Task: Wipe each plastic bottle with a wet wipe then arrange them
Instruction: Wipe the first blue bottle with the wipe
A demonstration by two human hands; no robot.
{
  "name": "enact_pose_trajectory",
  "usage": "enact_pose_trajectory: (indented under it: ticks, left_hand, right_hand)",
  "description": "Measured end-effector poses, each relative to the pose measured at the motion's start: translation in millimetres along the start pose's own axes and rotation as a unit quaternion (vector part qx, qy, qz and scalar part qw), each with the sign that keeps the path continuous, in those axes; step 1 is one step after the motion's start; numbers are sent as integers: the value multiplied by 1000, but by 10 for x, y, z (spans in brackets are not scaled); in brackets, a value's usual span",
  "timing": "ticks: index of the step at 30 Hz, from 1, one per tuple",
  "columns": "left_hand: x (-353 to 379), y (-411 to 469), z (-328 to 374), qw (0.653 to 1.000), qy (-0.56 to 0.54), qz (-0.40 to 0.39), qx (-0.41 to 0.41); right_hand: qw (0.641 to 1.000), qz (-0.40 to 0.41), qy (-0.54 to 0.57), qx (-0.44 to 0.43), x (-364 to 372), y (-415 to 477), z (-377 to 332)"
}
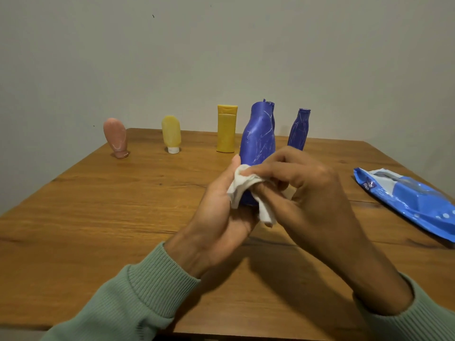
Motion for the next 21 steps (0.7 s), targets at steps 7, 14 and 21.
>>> enact_pose_trajectory:
  ticks: [7,14,21]
  left_hand:
    - [-45,15,52,999,24,20,25]
    - [-42,-1,77,999,29,22,24]
    - [-14,1,123,999,30,19,40]
  right_hand:
    - [999,31,22,-5,-28,12,37]
    - [999,-19,-15,-23,53,10,-24]
    - [999,-17,29,20,-48,40,84]
Point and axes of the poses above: each hand's wrist, its own y-axis towards the middle knuckle, its own x-axis out of the palm, z = x × y, the point moved 10 cm from there along y, towards the middle knuckle, and after that the axes turned 13 degrees about y, right-handed, at the moved point
